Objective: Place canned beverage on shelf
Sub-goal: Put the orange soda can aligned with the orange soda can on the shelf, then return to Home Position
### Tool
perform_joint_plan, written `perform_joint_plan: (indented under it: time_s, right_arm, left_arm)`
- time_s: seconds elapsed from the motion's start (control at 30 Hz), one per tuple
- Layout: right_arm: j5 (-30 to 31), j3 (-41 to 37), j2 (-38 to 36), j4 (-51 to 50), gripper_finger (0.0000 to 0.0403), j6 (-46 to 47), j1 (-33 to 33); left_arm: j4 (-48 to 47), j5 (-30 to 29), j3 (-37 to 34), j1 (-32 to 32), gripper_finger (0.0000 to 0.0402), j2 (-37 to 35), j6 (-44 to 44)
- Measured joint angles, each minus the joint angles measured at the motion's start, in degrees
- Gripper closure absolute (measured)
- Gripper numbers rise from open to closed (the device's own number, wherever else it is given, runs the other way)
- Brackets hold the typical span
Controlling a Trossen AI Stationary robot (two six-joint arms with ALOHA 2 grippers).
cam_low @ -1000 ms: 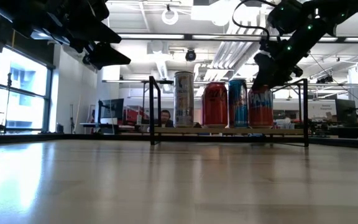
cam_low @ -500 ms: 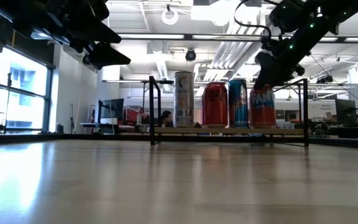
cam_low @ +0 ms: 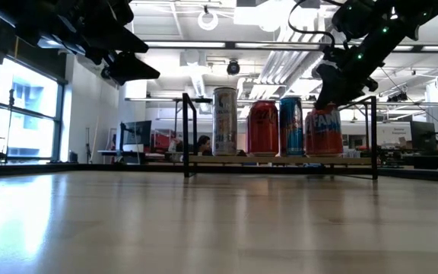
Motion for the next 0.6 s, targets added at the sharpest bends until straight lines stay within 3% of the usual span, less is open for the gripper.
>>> perform_joint_plan:
  time_s: [0.27,0.6]
  right_arm:
    - [0.8,0.4,0.0,-1.9,0.0116,-0.1,0.0]
    - [0.7,10.4,0.1,-13.1,0.0112,-1.1,0.0]
  left_arm:
    - [0.0,0.0,0.0,0.0,0.0077,0.0,0.0]
    - [0.0,0.0,0.0,0.0,0.0077,0.0,-2.5]
